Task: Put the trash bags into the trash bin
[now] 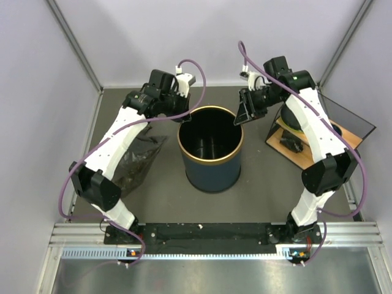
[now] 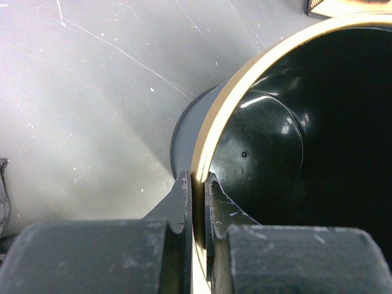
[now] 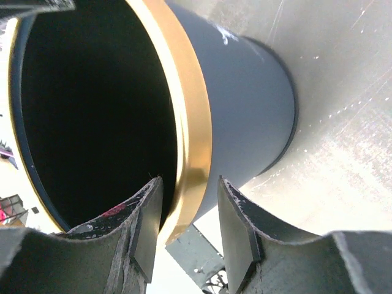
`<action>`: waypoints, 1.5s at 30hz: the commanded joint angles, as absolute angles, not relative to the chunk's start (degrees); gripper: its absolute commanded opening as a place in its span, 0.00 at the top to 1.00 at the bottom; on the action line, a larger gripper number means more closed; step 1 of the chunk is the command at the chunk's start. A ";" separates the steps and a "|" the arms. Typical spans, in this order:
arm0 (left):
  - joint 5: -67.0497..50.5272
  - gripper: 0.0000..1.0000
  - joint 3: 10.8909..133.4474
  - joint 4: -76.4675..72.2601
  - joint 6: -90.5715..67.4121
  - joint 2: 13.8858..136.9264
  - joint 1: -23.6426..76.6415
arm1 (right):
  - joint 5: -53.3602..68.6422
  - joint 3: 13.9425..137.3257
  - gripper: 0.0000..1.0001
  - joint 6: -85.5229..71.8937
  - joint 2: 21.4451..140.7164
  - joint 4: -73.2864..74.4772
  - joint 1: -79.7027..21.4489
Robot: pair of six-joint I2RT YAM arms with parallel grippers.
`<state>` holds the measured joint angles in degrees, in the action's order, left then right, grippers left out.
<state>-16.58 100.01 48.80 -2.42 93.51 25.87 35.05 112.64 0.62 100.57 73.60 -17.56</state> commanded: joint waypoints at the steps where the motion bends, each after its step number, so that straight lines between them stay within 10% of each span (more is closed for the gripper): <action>1: -21.27 1.00 105.55 47.72 -2.82 92.37 26.89 | 34.81 116.72 0.58 1.14 99.05 71.10 -17.84; 25: -23.36 1.00 122.94 53.43 10.98 92.11 27.86 | 41.04 128.32 0.02 1.59 94.58 66.19 -16.79; 45: -30.50 1.00 136.49 55.99 13.89 86.49 25.49 | 42.89 131.66 0.01 -11.25 92.11 55.46 -9.40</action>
<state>-26.76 132.03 64.77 14.96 91.90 26.15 41.78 128.81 -9.41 93.76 58.26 -9.87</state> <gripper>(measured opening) 0.066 0.989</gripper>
